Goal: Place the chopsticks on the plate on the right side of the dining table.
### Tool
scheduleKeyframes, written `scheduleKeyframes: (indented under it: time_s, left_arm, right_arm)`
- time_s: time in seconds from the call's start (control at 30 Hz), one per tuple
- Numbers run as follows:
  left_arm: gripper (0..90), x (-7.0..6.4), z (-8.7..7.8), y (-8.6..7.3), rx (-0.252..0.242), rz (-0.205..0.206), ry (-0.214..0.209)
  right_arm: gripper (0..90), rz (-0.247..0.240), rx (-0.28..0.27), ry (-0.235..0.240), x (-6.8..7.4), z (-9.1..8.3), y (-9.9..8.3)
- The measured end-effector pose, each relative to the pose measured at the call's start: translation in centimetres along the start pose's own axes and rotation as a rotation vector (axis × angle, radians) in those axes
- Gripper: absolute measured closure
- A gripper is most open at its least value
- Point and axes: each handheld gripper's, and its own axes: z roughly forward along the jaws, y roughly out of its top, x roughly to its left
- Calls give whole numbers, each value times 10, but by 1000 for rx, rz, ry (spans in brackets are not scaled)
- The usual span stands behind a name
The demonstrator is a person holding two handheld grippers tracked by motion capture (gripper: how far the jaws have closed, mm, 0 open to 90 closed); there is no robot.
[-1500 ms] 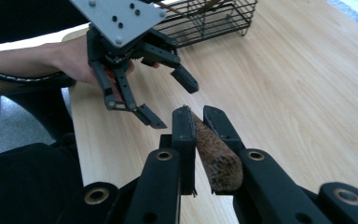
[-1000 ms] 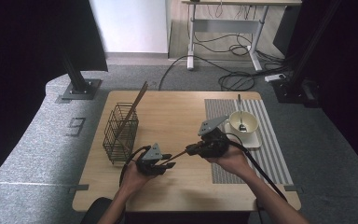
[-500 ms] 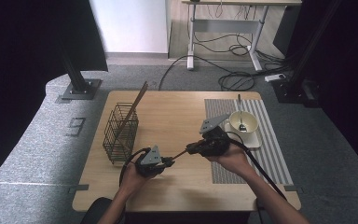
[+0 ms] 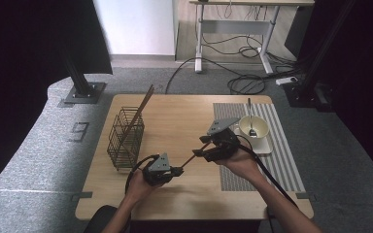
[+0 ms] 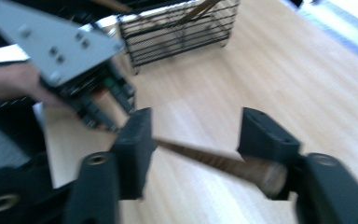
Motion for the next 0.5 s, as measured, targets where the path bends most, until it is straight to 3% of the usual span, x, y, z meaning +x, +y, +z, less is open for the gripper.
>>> scheduleKeyframes:
  time_s: [0.1, 0.2, 0.5]
  left_arm:
    - [853, 0, 2, 0, 16, 1, -9]
    - [852, 0, 3, -1, 26, 3, -17]
    - [853, 3, -1, -3, -5, -24, -56]
  right_arm:
    - [301, 6, -8, -57, -1, 4, 2]
    - [268, -23, 6, -125, 0, 9, 2]
    - [245, -44, 41, -226, -8, 3, -7]
